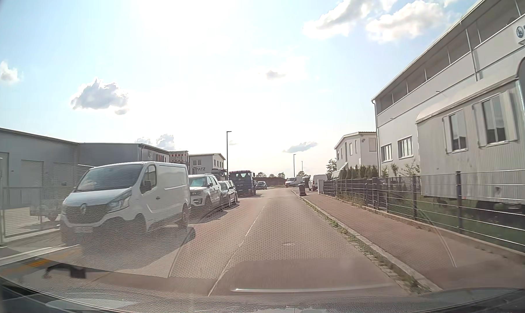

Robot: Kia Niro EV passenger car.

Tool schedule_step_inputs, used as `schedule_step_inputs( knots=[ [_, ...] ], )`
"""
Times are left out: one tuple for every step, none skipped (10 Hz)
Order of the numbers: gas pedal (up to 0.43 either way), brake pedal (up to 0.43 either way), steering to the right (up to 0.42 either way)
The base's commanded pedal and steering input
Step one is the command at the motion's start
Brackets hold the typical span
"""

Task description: Follow the waypoints while adhering to traffic rules and regulations

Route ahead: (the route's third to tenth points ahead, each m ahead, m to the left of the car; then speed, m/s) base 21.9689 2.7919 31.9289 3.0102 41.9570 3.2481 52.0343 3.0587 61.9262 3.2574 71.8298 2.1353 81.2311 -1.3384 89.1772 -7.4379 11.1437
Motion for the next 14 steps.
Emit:
schedule_step_inputs(
  knots=[
    [0.0,0.012,-0.001],
    [0.0,0.012,-0.003],
    [0.0,0.012,-0.004],
    [0.0,0.012,-0.003],
    [0.0,0.012,-0.003],
    [0.0,0.012,0.0],
    [0.0,0.012,0.002],
    [0.0,0.012,0.002],
    [0.0,0.012,0.002],
    [0.0,0.012,0.001],
    [0.0,0.012,0.0],
    [0.0,0.012,-0.001],
    [0.0,0.012,-0.001],
    [0.0,0.012,-0.001]
  ],
)
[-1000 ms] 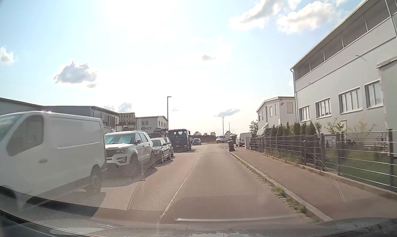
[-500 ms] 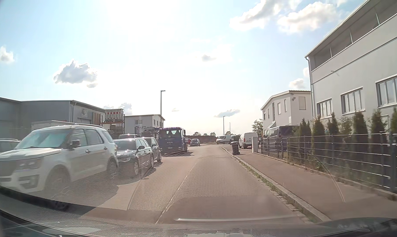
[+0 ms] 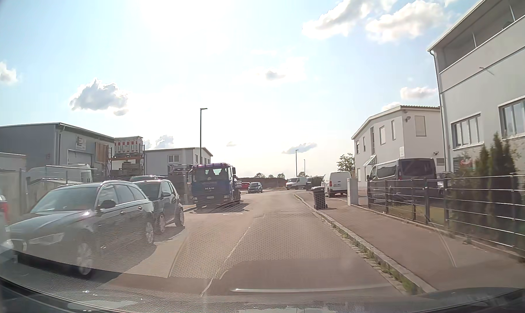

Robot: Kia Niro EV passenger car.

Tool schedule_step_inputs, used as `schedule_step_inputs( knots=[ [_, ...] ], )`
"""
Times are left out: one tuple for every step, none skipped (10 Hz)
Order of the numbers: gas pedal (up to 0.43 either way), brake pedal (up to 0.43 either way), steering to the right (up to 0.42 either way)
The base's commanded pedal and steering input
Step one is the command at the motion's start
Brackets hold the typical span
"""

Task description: Follow the waypoints while adhering to traffic rules and regulations

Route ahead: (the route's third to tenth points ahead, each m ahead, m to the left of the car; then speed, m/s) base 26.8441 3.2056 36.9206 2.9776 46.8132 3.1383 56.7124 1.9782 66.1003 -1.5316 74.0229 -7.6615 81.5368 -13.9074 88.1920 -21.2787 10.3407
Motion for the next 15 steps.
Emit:
schedule_step_inputs(
  knots=[
    [0.0,0.012,-0.001],
    [0.0,0.012,-0.002],
    [0.0,0.018,-0.006],
    [0.0,0.012,-0.009],
    [0.0,0.012,-0.01],
    [0.0,0.012,-0.009],
    [0.0,0.012,-0.007],
    [0.0,0.012,-0.005],
    [0.0,0.012,-0.005],
    [0.0,0.012,-0.005],
    [0.0,0.012,-0.005],
    [0.0,0.012,-0.005],
    [0.0,0.012,-0.005],
    [0.0,0.012,-0.003],
    [0.028,0.012,-0.003]
  ],
)
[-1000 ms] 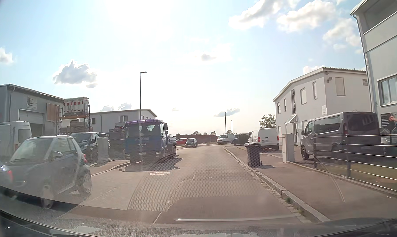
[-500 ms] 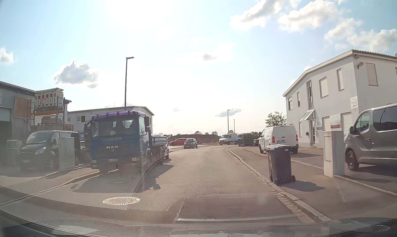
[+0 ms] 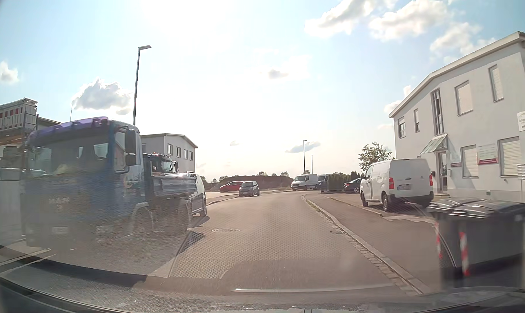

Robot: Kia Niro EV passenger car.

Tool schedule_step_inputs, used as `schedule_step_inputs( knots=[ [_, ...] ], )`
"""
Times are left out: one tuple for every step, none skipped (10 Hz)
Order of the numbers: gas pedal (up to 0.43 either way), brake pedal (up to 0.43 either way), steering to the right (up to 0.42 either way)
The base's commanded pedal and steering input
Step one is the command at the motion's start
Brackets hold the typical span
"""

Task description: Follow the waypoints while adhering to traffic rules and regulations

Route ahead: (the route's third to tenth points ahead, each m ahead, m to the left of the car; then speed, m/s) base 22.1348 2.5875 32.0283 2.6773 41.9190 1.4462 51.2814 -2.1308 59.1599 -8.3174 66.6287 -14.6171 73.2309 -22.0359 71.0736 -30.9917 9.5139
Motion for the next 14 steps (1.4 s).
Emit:
schedule_step_inputs(
  knots=[
    [0.028,0.012,-0.003],
    [0.028,0.012,-0.003],
    [0.0,0.012,-0.003],
    [0.0,0.012,-0.003],
    [0.0,0.012,-0.003],
    [0.0,0.012,-0.002],
    [0.0,0.018,-0.002],
    [0.0,0.012,-0.002],
    [0.0,0.018,-0.002],
    [0.0,0.018,-0.002],
    [0.0,0.018,-0.002],
    [0.0,0.012,-0.002],
    [0.0,0.018,-0.002],
    [0.0,0.024,-0.002]
  ],
)
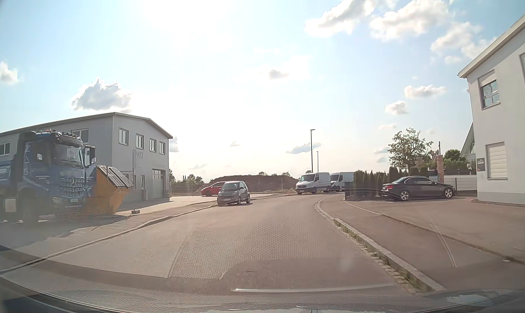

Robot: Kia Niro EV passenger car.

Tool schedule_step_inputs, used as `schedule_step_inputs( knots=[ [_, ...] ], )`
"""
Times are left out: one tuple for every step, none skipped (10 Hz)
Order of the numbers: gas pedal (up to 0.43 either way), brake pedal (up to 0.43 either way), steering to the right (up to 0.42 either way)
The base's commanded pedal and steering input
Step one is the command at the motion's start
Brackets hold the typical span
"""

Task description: Follow the waypoints while adhering to traffic rules and regulations

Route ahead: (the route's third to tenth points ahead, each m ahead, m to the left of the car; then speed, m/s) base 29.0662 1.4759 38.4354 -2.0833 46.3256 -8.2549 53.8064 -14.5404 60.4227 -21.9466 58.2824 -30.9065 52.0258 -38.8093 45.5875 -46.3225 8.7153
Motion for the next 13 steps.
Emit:
schedule_step_inputs(
  knots=[
    [0.0,0.03,-0.002],
    [0.0,0.043,-0.002],
    [0.0,0.067,-0.002],
    [0.0,0.073,-0.002],
    [0.0,0.073,-0.002],
    [0.0,0.073,0.0],
    [0.0,0.073,0.002],
    [0.0,0.079,0.002],
    [0.0,0.079,0.002],
    [0.0,0.085,0.003],
    [0.0,0.091,0.008],
    [0.0,0.104,0.014],
    [0.0,0.116,0.015]
  ],
)
